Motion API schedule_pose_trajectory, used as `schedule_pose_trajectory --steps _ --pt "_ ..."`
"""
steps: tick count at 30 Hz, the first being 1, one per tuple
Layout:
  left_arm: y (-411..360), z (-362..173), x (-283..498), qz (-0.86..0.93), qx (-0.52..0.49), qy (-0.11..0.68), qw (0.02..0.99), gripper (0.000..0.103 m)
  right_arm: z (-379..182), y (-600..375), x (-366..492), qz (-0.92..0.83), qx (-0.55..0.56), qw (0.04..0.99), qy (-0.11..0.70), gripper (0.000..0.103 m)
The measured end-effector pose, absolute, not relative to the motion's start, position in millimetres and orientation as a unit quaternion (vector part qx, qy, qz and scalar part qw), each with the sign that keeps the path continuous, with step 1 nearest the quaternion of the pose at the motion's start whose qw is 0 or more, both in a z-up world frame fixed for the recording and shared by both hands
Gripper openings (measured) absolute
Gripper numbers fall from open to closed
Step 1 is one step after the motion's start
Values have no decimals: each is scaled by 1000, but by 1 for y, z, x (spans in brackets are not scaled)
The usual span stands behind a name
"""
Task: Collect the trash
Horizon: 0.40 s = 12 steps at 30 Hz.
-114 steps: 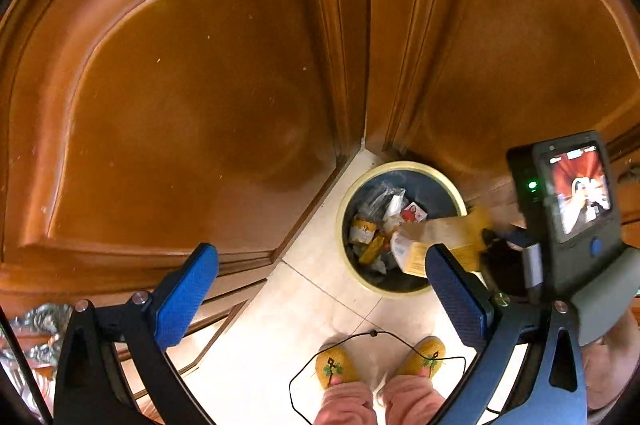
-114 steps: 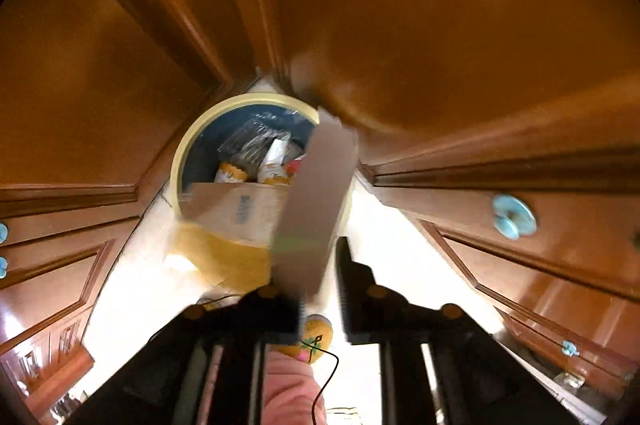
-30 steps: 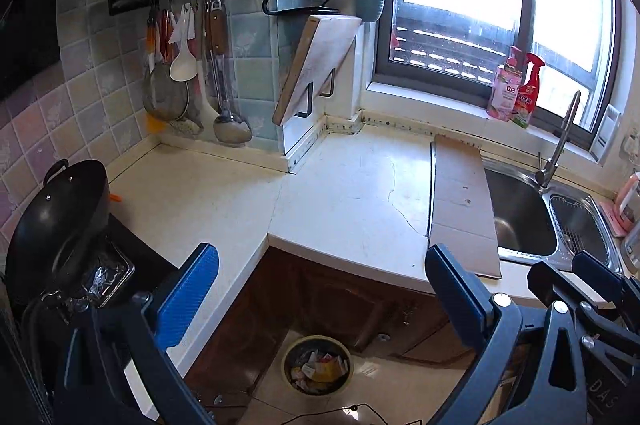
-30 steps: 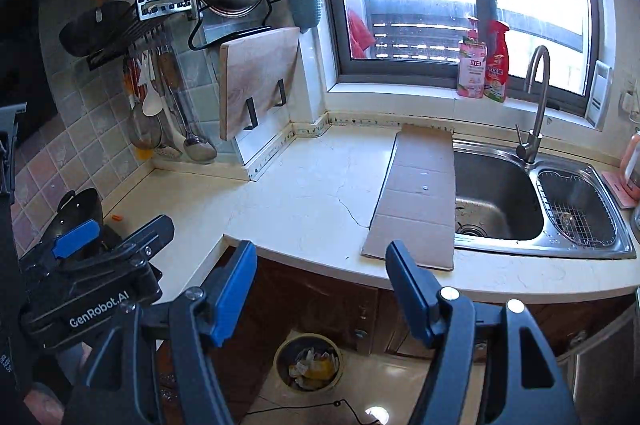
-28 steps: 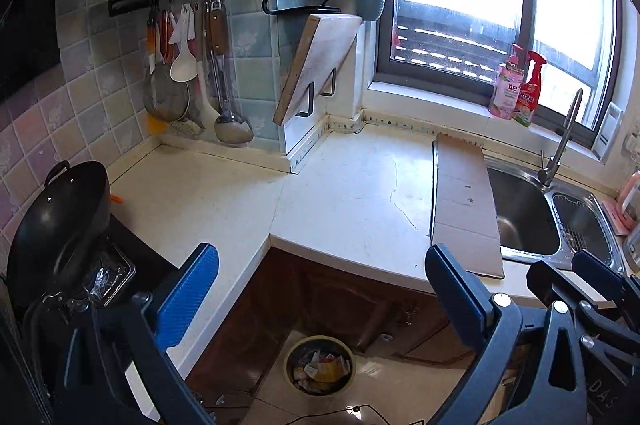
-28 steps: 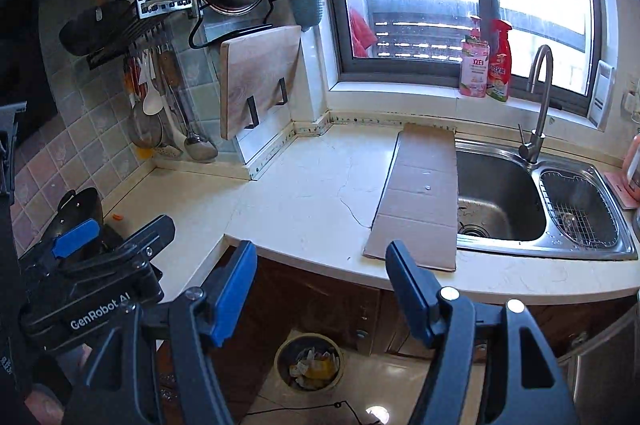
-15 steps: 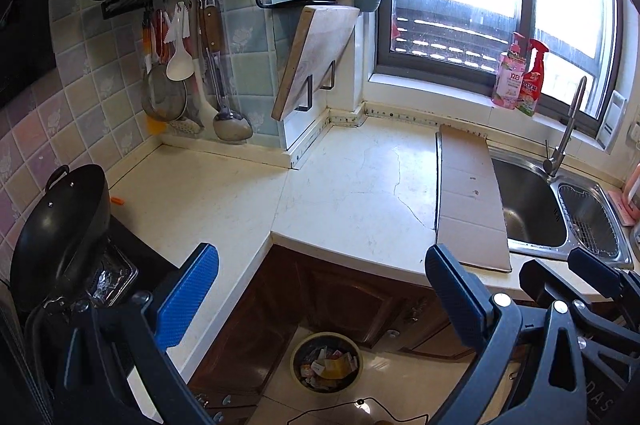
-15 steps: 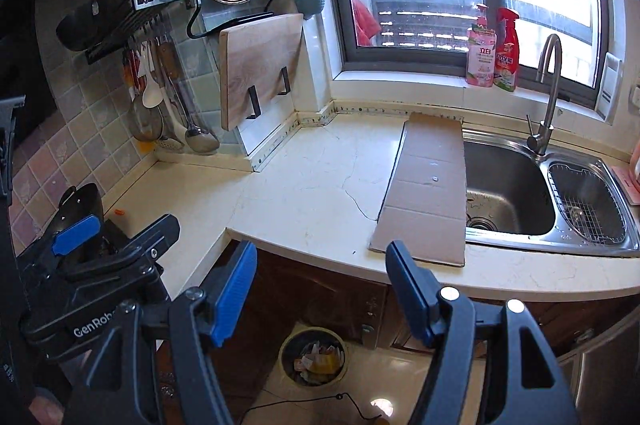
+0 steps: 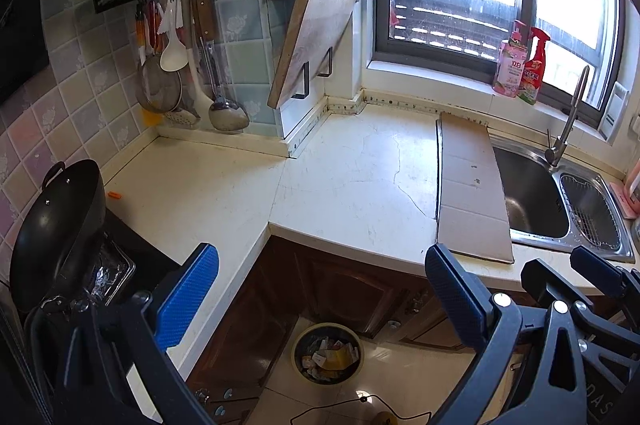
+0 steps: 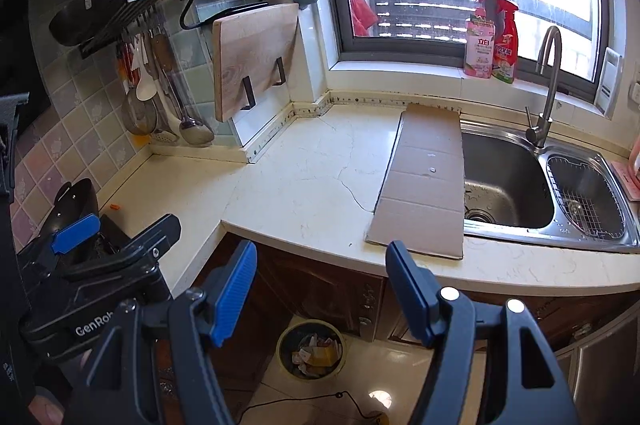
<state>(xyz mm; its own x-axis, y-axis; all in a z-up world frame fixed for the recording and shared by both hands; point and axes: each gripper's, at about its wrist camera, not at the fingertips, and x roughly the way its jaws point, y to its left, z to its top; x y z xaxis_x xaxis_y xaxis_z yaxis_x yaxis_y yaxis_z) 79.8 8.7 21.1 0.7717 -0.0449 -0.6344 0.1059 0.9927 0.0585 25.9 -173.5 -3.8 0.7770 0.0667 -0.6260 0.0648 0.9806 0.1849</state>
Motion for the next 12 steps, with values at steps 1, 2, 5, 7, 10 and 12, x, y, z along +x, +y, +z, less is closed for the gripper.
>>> schedule_pose_trajectory --steps 1,2,5,7,10,12 --pt "9 21 80 -41 46 336 940 102 -4 -174 26 1 98 937 335 68" --pt "9 21 81 -42 47 337 939 102 -4 -174 27 1 99 937 335 68" --pt "8 20 83 -42 48 339 939 102 -4 -175 28 -1 96 937 336 68" --pt "7 20 85 -42 49 340 938 102 -4 -175 30 -1 96 937 336 68" --pt "5 19 88 -41 51 343 937 102 -4 -175 31 -1 95 937 336 68" --pt "4 19 90 -40 53 344 937 102 -4 -177 34 1 95 936 338 68"
